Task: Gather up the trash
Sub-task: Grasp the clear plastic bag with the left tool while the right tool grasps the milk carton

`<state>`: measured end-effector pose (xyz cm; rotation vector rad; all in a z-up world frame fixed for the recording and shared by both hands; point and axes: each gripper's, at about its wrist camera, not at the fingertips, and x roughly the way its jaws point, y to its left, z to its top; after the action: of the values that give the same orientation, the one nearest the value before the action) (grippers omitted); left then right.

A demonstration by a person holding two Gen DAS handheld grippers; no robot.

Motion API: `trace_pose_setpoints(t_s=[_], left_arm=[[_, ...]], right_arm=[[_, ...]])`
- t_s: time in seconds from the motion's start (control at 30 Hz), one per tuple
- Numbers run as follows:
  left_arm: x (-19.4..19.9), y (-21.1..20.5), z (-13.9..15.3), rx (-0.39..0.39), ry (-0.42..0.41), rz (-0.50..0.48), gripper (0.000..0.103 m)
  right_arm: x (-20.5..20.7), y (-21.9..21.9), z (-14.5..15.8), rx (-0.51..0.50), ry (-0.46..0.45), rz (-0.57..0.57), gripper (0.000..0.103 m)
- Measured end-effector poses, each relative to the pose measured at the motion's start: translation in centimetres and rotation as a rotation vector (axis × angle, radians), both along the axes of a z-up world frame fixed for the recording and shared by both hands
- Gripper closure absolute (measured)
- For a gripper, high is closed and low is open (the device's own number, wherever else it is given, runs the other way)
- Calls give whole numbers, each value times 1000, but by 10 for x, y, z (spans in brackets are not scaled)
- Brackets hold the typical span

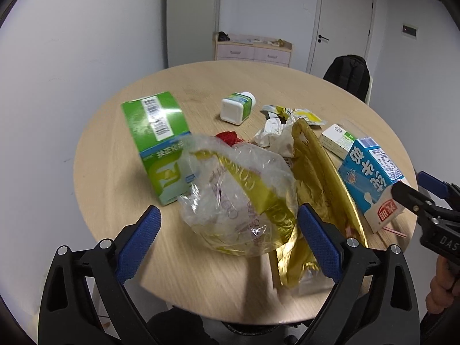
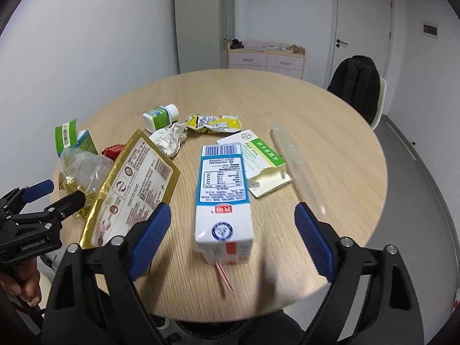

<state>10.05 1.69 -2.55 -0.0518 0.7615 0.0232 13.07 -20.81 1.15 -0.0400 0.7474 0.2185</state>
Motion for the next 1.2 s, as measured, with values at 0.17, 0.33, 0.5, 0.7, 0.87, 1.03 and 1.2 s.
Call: trace_pose_setpoints(t_s=[0.17, 0.33, 0.5, 0.7, 0.87, 1.03, 1.2], left_arm=[[8, -4, -4, 0, 7, -20, 14], [13, -4, -1, -21, 14, -24, 18], [21, -8, 6, -19, 13, -27, 18], [30, -10, 1, -19, 45, -27, 32], [32, -9, 0, -52, 58, -39, 50], [31, -8, -1, -67, 66, -51, 69], [32, -6, -2, -80, 59, -42, 76]], right_arm=[[12, 7, -10, 5, 32, 14, 32], [19, 12, -16, 6, 50, 22, 40], [24, 15, -19, 4, 67, 31, 49], [25, 15, -22, 8, 83, 35, 64], [23, 16, -22, 2, 79, 39, 64], [21, 16, -22, 4, 77, 40, 65], [18, 17, -20, 8, 71, 39, 65]])
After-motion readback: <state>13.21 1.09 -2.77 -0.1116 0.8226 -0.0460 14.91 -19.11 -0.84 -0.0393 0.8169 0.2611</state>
